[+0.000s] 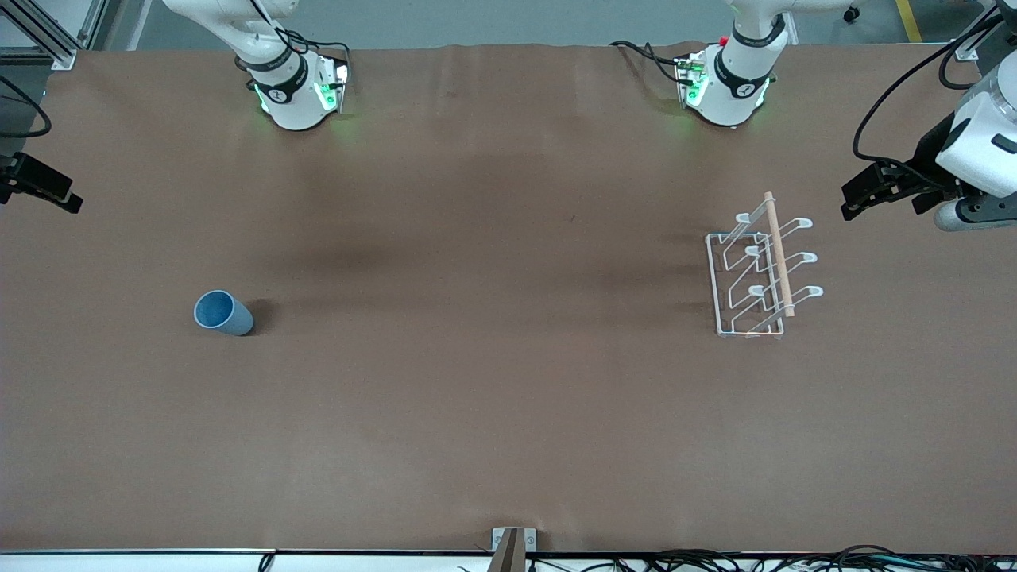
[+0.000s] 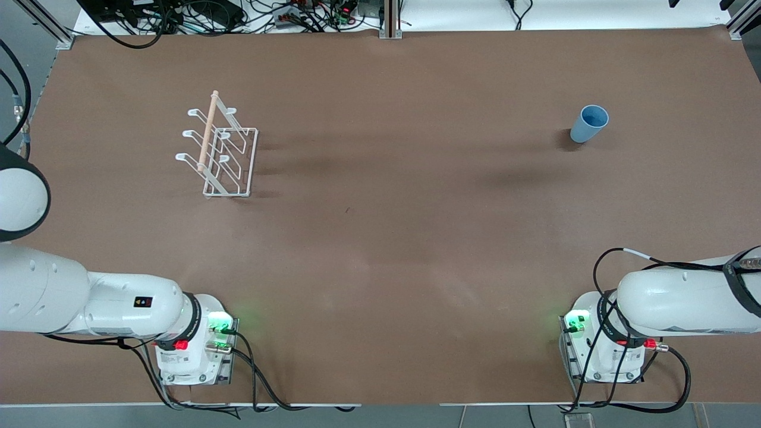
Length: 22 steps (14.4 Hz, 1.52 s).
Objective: Hang cup on cup holder
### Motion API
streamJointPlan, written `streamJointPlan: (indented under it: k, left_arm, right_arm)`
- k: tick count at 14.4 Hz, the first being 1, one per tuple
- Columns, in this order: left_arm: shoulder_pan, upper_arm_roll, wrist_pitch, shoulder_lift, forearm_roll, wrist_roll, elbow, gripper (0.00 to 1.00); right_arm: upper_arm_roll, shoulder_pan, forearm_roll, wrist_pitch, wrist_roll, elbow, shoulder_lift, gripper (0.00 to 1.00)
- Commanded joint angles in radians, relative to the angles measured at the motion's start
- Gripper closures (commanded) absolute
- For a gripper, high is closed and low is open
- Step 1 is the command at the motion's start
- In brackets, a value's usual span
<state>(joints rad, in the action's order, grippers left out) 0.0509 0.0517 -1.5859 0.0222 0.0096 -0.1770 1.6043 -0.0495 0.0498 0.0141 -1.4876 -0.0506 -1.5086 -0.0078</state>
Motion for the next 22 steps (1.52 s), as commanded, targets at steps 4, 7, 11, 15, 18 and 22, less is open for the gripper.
streamJointPlan:
  k: [4,7,11,15,18,22]
  left_arm:
    - [0.001,-0.001,-0.025,-0.002,0.009,0.014,0.003,0.00]
    - [0.001,-0.001,-0.032,-0.002,0.009,0.014,0.005,0.00]
    - [0.001,-0.001,-0.034,-0.004,0.009,0.013,0.003,0.00]
    - [0.001,-0.001,-0.052,-0.004,0.009,0.013,0.003,0.00]
    - [0.001,-0.001,-0.052,-0.004,0.009,0.013,-0.009,0.00]
    - [0.003,-0.001,-0.052,0.001,0.009,0.014,-0.012,0.00]
  right_arm:
    - [0.005,0.007,-0.006,0.015,0.006,0.007,-0.003,0.00]
    - [0.003,0.012,-0.006,0.010,0.006,0.007,-0.001,0.00]
    - [0.002,0.012,-0.006,-0.020,0.008,-0.031,0.000,0.00]
    - [0.002,0.010,-0.006,-0.094,0.009,-0.137,0.000,0.00]
    - [0.002,0.034,-0.008,-0.244,0.061,-0.279,0.002,0.00]
    - [0.000,0.057,-0.008,-0.494,0.153,-0.465,0.029,0.00]
